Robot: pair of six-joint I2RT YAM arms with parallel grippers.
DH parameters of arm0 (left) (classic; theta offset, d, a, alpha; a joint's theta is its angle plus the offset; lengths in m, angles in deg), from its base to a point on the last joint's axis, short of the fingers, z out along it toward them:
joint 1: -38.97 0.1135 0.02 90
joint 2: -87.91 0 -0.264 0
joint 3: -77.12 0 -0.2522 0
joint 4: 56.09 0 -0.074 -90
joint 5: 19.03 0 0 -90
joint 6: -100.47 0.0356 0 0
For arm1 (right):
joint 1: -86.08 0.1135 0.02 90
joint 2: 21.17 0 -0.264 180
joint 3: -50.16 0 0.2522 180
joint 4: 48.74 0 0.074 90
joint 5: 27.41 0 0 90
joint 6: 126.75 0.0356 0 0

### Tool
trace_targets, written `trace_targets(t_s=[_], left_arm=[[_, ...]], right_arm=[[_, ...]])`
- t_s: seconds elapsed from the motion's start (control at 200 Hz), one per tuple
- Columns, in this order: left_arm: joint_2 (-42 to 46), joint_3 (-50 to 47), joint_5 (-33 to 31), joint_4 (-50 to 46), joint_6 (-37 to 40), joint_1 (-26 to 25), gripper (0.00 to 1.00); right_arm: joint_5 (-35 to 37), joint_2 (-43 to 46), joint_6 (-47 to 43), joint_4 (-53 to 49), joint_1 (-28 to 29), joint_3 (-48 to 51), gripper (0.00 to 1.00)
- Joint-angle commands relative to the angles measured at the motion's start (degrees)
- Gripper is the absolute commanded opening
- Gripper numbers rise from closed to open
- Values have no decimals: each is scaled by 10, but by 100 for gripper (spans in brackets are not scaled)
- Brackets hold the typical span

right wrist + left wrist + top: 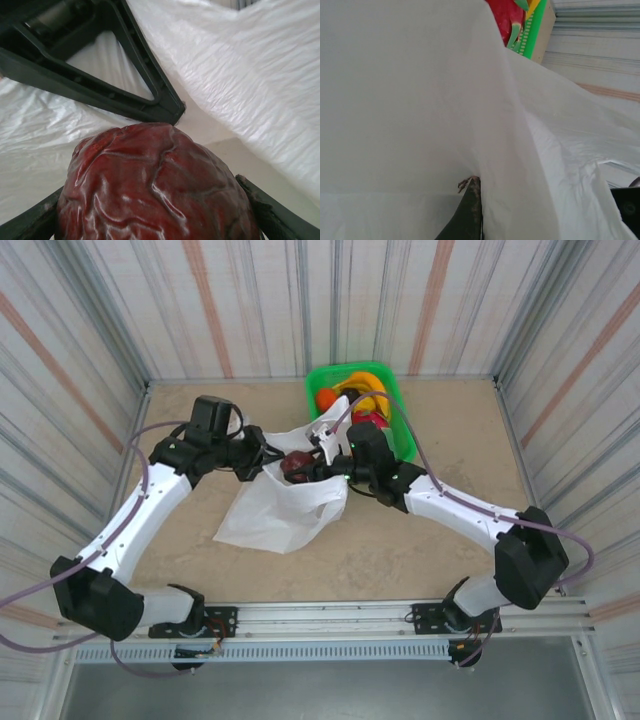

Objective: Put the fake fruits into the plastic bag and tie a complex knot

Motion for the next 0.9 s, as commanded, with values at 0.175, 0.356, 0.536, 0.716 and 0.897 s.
trace_targets(t_s=[0.175,0.356,0.536,0.716,0.897], left_arm=[[-3,2,9,20,-14,-4,0],[-5,-2,9,27,-20,-7,0],[-7,-3,10,27,-21,-7,0],[-11,0,10,27,-22,-8,0],[-16,-1,14,27,-21,-7,0]], right_arm=[[30,-19,-13,-29,6,10,65],[27,-22,-26,-61,5,-1,76],[33,-17,-34,-80,4,-9,90],[39,-9,-40,-90,4,-12,98],[45,-5,-46,-99,3,-14,98]])
